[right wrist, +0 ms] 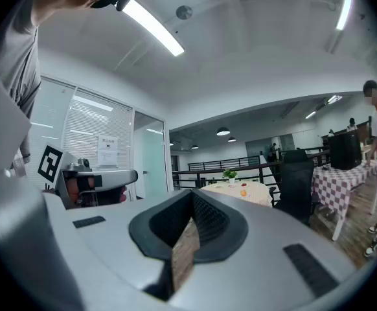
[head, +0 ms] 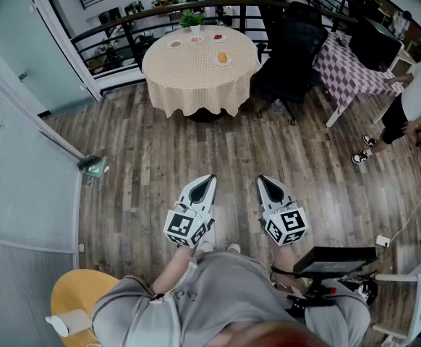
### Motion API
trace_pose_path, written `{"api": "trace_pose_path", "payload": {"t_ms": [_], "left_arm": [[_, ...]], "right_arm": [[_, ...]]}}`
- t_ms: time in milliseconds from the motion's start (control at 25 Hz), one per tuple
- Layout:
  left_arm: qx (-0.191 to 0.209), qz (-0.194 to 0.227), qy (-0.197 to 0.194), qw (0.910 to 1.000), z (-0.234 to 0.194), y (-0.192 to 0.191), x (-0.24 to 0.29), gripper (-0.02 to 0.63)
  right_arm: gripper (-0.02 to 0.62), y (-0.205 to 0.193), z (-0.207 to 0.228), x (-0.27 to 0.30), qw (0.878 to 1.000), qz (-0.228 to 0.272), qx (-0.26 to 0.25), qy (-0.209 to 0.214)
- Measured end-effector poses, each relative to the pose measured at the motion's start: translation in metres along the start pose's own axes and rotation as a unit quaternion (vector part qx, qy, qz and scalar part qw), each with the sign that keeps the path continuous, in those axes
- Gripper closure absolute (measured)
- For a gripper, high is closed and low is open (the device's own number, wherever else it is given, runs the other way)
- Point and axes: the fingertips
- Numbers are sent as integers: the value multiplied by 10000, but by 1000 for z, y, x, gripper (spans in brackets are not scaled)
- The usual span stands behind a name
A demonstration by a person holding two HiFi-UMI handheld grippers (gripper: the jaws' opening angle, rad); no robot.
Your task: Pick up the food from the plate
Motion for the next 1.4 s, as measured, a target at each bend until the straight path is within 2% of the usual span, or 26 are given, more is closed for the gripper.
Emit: {"api": "trace_pose_path", "payload": {"t_ms": [240, 360, 480, 640, 880, 1120, 1400], "left_arm": [[206, -61, 239, 9995, 10, 1, 0, 597], [175, -148, 387, 9990, 21, -6, -6, 597], [88, -292, 551, 9980, 30, -16, -7, 597], [266, -257, 805, 9961, 31, -4, -13, 597], [152, -160, 1412, 9897, 9, 4, -21, 597], [141, -155, 1393, 9900, 3, 2, 0, 596], [164, -53, 1021, 9946, 1, -3, 56, 596]], "right_arm": [[580, 9, 18, -13, 9998, 104, -68, 152], [580, 4, 23, -20, 9996, 113, -20, 268], [580, -6, 29, -19, 9989, -149, 76, 443], [580, -25, 24, -13, 9939, -742, -62, 819], [580, -26, 28, -10, 9932, -736, 43, 906], [580, -28, 56, -16, 9959, -641, 146, 627], [579, -28, 104, -20, 9979, -611, 209, 86]]}}
Point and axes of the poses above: the fingertips, and each gripper's own axes: x forward along the fingers, z to its right, y out of its top, and after that the axes turned 6 degrees about x, right-handed
